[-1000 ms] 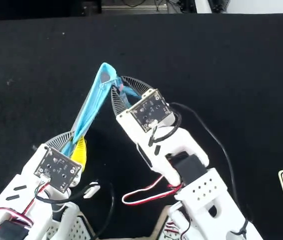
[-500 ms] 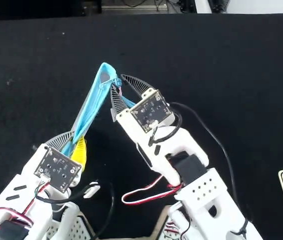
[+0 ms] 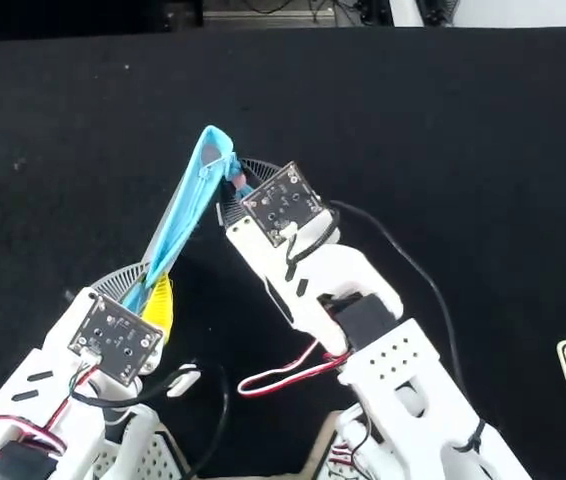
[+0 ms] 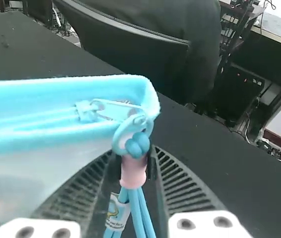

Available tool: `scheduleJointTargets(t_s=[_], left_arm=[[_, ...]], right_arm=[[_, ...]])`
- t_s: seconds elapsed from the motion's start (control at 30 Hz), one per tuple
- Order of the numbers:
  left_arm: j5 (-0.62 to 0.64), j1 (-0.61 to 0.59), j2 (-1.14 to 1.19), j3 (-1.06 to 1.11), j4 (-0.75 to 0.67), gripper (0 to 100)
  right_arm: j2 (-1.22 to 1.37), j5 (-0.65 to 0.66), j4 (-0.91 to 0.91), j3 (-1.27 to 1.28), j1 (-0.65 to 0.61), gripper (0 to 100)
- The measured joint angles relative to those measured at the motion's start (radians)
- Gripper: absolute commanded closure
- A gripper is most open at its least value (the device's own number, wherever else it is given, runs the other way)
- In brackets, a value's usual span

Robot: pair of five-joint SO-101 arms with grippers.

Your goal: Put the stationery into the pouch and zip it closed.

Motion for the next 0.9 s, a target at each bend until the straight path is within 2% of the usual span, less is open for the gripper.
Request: scheduleJointTargets(t_s=[0.2, 0.3, 0.4, 0.67, 0.9], left_arm=[[0.0, 0.0, 0.0, 0.0, 0.0, 97], [0.0, 0.0, 0.0, 0.0, 0.0, 97], [0.0, 0.0, 0.0, 0.0, 0.003, 97], [-0.032, 0.002, -0.006, -0.002, 0.043, 97], [-0.048, 0.002, -0.006, -0.002, 0.043, 97]], right_arm=[[0.0, 0.0, 0.0, -0.002, 0.0, 91.1], [0.0, 0.0, 0.0, -0.002, 0.002, 99.2], [0.0, 0.0, 0.0, -0.002, 0.011, 99.0], [0.0, 0.005, 0.0, -0.094, 0.129, 98.8], [0.043, 0.006, 0.0, -0.121, 0.15, 98.8]])
